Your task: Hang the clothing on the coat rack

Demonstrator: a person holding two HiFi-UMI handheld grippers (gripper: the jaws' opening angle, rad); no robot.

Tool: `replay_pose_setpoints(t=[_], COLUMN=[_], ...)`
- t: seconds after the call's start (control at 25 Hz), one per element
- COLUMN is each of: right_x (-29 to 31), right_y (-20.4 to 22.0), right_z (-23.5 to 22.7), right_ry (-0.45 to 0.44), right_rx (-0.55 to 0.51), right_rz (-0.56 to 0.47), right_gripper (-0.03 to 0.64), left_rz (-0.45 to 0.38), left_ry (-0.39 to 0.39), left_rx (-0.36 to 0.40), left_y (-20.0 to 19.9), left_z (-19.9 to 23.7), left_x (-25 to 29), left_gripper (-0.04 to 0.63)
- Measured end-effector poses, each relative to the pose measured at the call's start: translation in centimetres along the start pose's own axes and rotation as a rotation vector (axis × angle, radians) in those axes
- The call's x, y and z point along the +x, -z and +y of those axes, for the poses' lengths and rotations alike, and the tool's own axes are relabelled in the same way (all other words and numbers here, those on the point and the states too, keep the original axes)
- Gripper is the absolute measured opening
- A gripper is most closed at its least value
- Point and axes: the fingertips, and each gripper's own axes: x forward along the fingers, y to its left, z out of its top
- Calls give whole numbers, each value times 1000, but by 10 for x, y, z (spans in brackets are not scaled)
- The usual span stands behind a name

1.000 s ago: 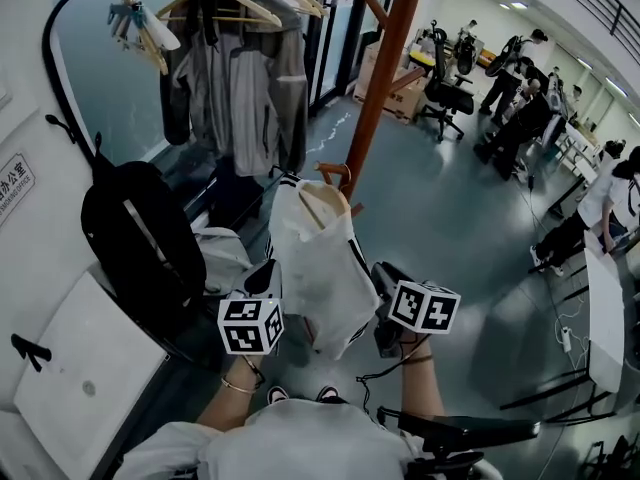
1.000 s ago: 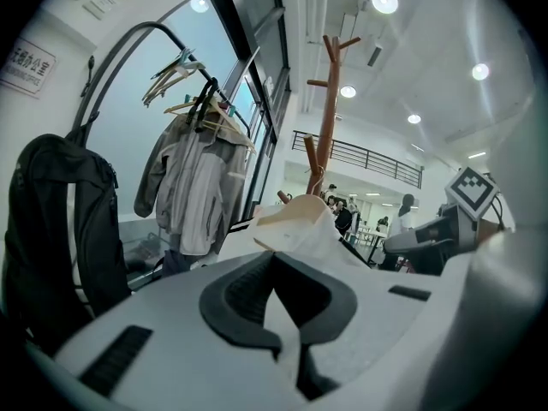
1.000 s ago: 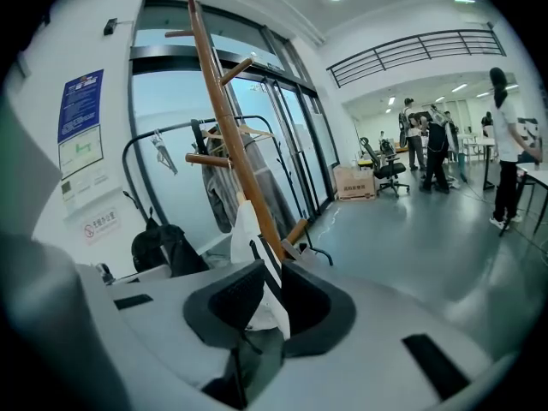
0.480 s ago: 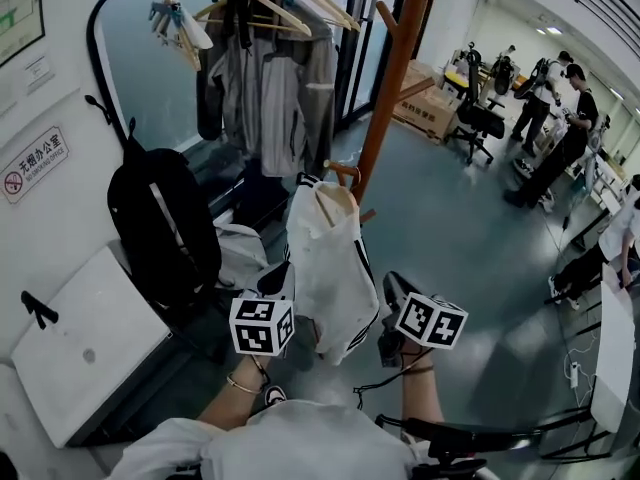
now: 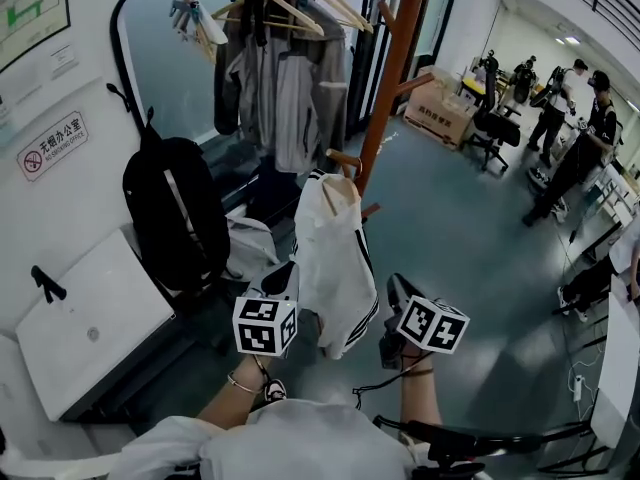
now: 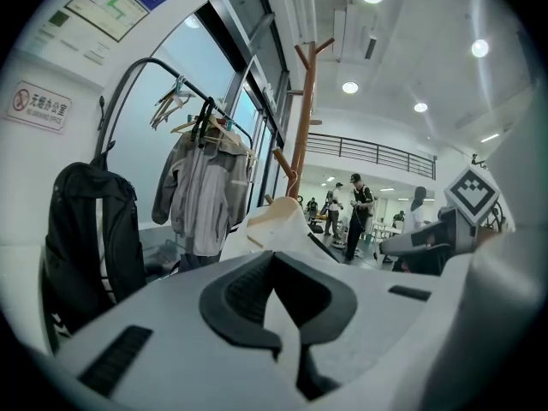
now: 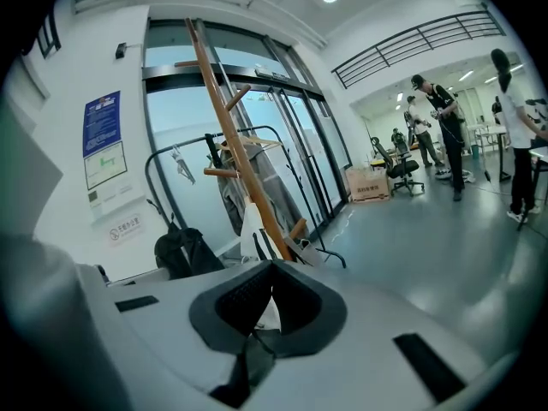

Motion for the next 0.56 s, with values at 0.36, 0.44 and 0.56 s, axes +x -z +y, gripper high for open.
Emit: replay_pose_setpoints(t=[0.36, 0.44, 0.56], right_x=[-10, -11, -13], right_y=[12, 15, 17], right_z=[-3, -3, -2], right_ry=[-11, -17, -18], right_rx=[8, 12, 14], right_rz=[3, 6, 6], right_gripper=[23, 23, 23], left_rz=[5, 2, -1], left_ry=[-20, -21, -24], left_rx=[7, 10, 13], left_y=[7, 7, 7], left_z=[-7, -7, -8], left_x=[-15, -18, -21], left_gripper=[8, 8, 8])
